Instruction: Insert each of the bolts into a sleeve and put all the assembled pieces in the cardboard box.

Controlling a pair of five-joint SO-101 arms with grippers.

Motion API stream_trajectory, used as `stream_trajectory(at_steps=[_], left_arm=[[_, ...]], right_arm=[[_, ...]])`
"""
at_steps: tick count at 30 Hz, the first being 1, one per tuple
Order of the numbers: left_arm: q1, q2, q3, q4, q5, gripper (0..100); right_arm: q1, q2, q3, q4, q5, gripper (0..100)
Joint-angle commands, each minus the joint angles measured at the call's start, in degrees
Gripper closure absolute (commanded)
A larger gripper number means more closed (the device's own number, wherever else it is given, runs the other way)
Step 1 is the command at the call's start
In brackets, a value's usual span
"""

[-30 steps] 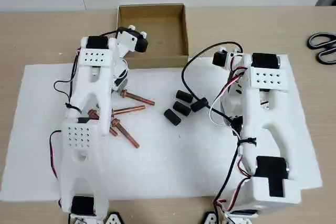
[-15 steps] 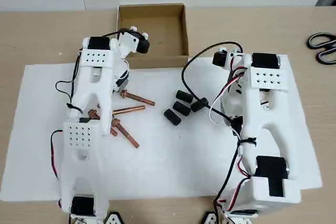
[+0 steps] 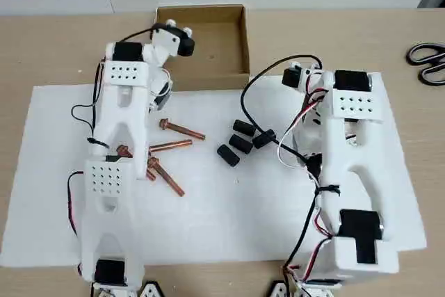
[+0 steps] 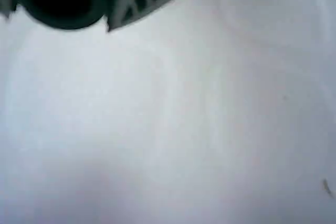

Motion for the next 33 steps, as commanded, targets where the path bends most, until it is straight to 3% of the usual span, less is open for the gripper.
stream_trajectory(at_steps=[1, 9, 15, 19, 26, 33], left_arm=[[1.0, -11.2, 0.2, 1.1, 0.9, 99], [3.5, -31.9, 19.9, 1.0, 1.9, 99], [3.9, -48.2, 32.7, 1.0, 12.3, 99], [3.6, -57.6, 40.4, 1.0, 13.6, 99], [3.5, -73.1, 46.4, 0.9, 14.7, 99], [3.9, -85.3, 48.9, -0.5, 27.6, 99]], right_arm=[[0.2, -8.0, -0.3, 1.4, 0.2, 99.5], [-0.8, -20.8, 0.0, 1.5, 0.1, 99.5], [-0.9, -28.1, 6.5, 1.3, -3.3, 99.5], [-2.9, -35.0, 11.2, 1.2, -7.5, 99.5], [-7.0, -47.3, 16.5, -1.5, -8.1, 99.5], [-11.4, -61.2, 24.8, -13.1, -8.2, 99.5]])
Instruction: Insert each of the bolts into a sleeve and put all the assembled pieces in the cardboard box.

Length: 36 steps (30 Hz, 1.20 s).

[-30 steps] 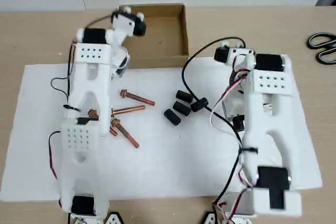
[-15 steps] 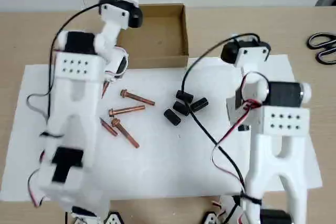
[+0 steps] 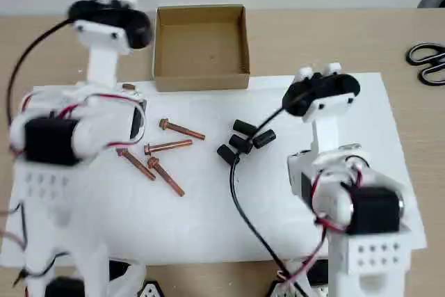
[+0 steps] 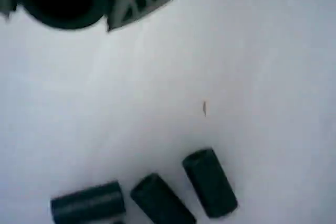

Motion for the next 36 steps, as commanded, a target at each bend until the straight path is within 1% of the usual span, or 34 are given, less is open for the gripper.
stream_trajectory(at_steps=[1, 5, 7, 11, 15, 20, 23, 28, 32, 36], left_arm=[[0.2, -7.0, 0.8, -1.1, 6.2, 99], [0.0, -11.9, 4.3, -3.1, 12.3, 99], [0.4, -14.2, 5.5, -4.7, 15.8, 99], [0.4, -18.8, 8.6, -9.4, 20.6, 99], [0.7, -23.9, 13.3, -14.6, 24.0, 99], [6.3, -30.9, 23.3, -22.2, 27.0, 99], [9.5, -36.1, 30.3, -29.8, 29.6, 99], [13.8, -44.7, 42.8, -41.0, 30.2, 99], [16.8, -51.2, 49.6, -44.7, 30.2, 99], [19.8, -56.4, 53.9, -45.3, 30.2, 99]], right_arm=[[-3.1, -8.3, 4.1, -7.7, -0.6, 99.5], [-8.5, -21.1, 13.8, -15.7, -0.5, 99.5], [-11.5, -27.6, 19.4, -18.1, -0.5, 99.7], [-16.7, -39.4, 28.4, -21.0, -0.5, 99.7], [-20.5, -47.3, 33.1, -20.9, -0.5, 99.7], [-23.3, -48.0, 35.5, -21.3, -0.7, 99.7], [-26.2, -48.3, 37.6, -22.8, -2.9, 99.7], [-29.9, -48.0, 41.9, -27.3, -6.2, 99.7], [-31.4, -48.3, 46.1, -33.7, -6.2, 99.7], [-31.5, -48.4, 49.7, -37.8, -6.3, 99.7]])
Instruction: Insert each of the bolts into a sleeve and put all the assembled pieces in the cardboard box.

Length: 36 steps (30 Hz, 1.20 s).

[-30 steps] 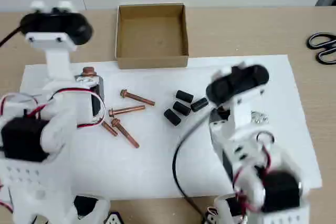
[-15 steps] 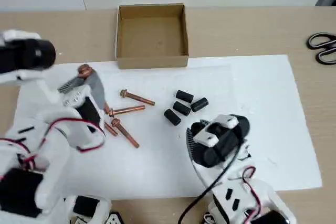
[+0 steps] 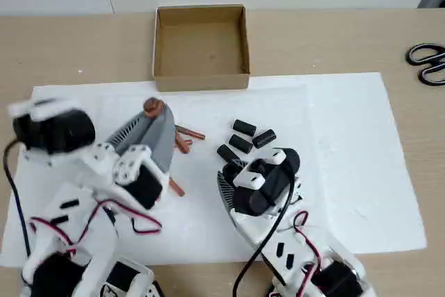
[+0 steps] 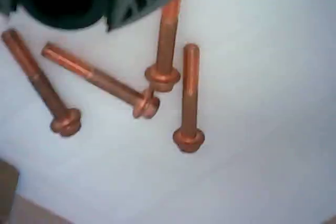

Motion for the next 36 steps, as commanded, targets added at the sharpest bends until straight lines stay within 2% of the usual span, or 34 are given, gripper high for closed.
stream_trajectory(at_steps=[1, 14, 28, 32, 36], left_arm=[[2.1, -4.7, 2.5, -2.0, 0.4, 99], [8.7, -16.1, 18.1, -3.9, 0.3, 99], [8.6, -16.3, 18.9, -4.2, 0.0, 99], [8.5, -16.6, 20.3, -4.3, -3.5, 99], [8.5, -16.6, 20.5, -5.9, -4.0, 99]], right_arm=[[-0.4, -0.7, 2.0, -3.9, -0.8, 99.7], [-7.9, -0.7, 7.9, -11.5, -0.6, 99.7], [-9.5, -0.6, 4.0, -9.7, -0.6, 99.7], [-9.5, -0.7, 2.6, -6.7, -0.6, 99.7], [-9.5, -0.7, 1.8, -6.5, -0.6, 99.6]])
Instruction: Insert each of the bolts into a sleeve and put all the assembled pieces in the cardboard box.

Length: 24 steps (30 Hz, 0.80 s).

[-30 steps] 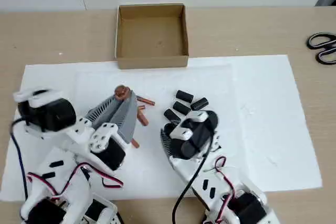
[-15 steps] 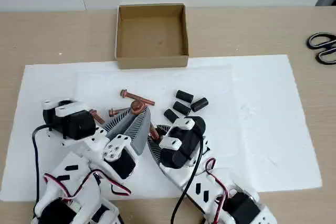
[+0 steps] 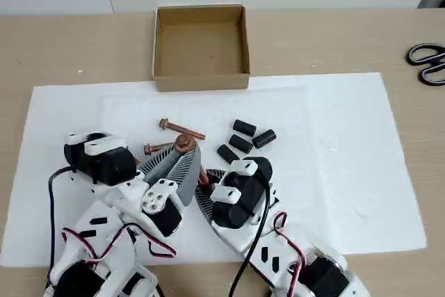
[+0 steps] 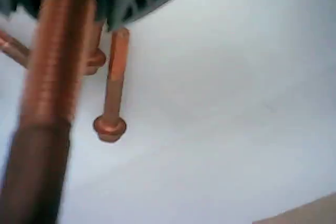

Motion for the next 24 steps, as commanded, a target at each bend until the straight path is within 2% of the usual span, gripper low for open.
stream_trajectory(at_steps=[1, 15, 24], left_arm=[[0.4, -0.7, -0.1, -3.3, -0.6, 99], [0.6, -0.7, 2.8, -4.1, -0.6, 99], [2.6, -0.8, 0.7, 1.6, -0.6, 99]], right_arm=[[-0.4, -0.7, -3.4, 0.2, -0.6, 99.6], [-0.4, -0.7, -4.4, 0.1, -0.6, 99.6], [0.0, -0.6, -4.2, 0.2, -0.4, 99.6]])
